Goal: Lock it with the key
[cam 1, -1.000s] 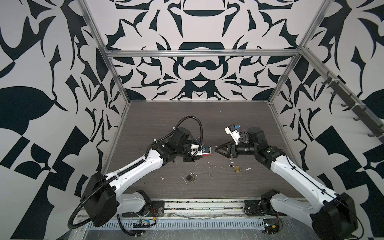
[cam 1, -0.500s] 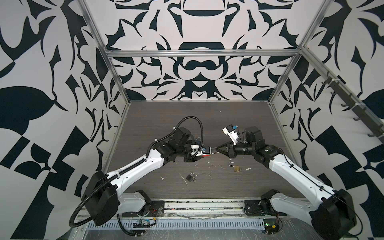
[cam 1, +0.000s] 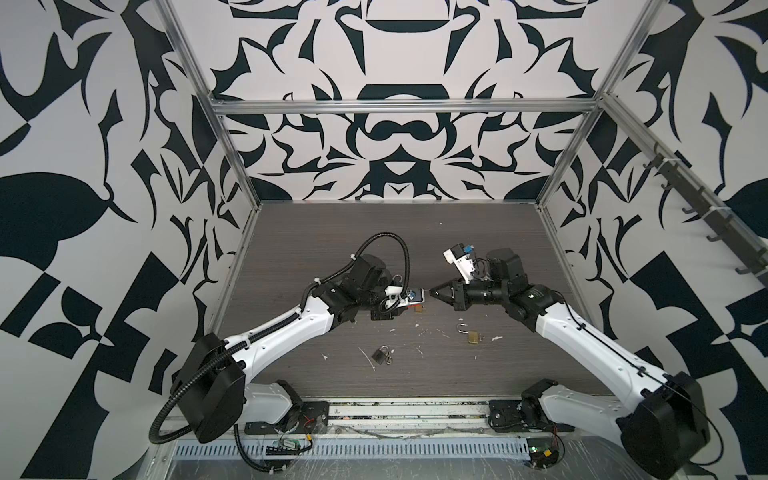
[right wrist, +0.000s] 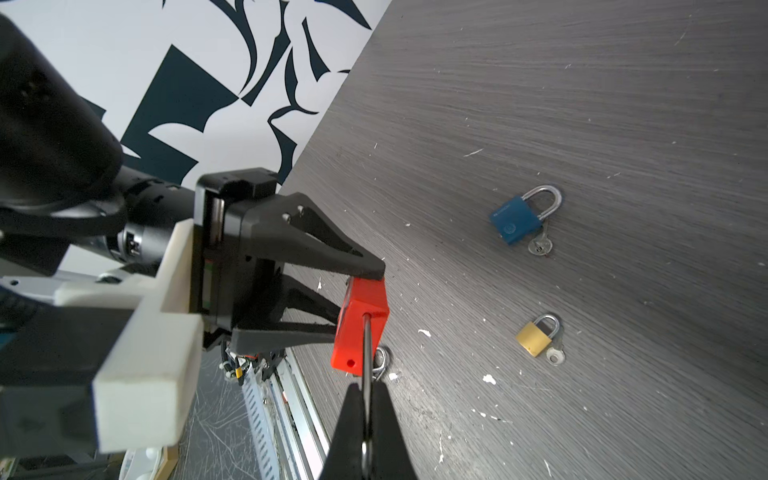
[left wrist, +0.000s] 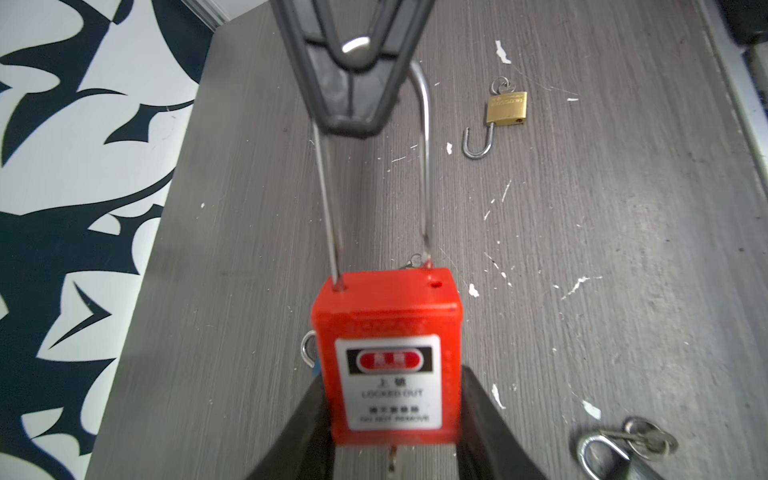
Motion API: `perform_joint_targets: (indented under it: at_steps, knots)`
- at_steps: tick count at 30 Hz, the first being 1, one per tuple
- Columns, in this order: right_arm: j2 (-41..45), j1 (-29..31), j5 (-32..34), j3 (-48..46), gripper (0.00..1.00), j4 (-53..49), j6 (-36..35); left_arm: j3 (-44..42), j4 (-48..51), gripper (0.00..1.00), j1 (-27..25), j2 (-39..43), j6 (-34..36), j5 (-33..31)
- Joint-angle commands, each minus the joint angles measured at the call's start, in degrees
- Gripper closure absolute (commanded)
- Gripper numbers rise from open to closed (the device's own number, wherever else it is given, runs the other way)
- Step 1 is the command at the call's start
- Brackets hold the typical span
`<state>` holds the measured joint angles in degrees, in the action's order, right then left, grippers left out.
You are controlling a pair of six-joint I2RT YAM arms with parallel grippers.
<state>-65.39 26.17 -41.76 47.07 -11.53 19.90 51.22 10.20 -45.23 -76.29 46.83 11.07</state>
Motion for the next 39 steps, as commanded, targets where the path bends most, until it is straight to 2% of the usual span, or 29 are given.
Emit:
perform_joint_targets:
  at_steps: [1, 5, 12, 25, 32, 37, 39]
  knots:
    - [-0.84, 0.76, -1.77, 3.17, 1.00, -1.15, 1.57, -2.00, -10.15, 0.84, -0.91, 1.29, -0.43, -3.58]
    - [-2.56, 0.81, -1.52, 4.59, 1.00, -3.49, 2.19, -3.32, -14.40, 0.86, -1.34, 1.85, -0.16, -6.66]
    - [-5.18, 0.81, -4.02, 4.28, 1.00, -0.76, 5.77, -4.29, -19.40, 0.88, -3.09, 1.61, -1.00, -9.26]
    - [-6.69, 0.81, -3.48, 1.55, 1.00, 2.82, 7.26, -1.13, -19.38, 0.89, -4.25, 2.26, -6.89, -1.98]
    - [-6.26, 0.68, -1.95, 1.72, 1.00, 3.25, 7.05, -2.16, -20.33, 0.91, -4.25, 1.46, -9.31, -1.61]
    - [-3.99, 0.13, 1.72, 2.66, 0.98, 2.60, 6.73, -5.00, -22.20, 0.95, -4.15, 0.59, -11.87, -3.58]
    - [-2.77, -0.70, 3.17, 3.01, 0.95, 2.26, 6.82, -6.16, -22.58, 1.00, -4.16, 0.40, -13.50, -3.98]
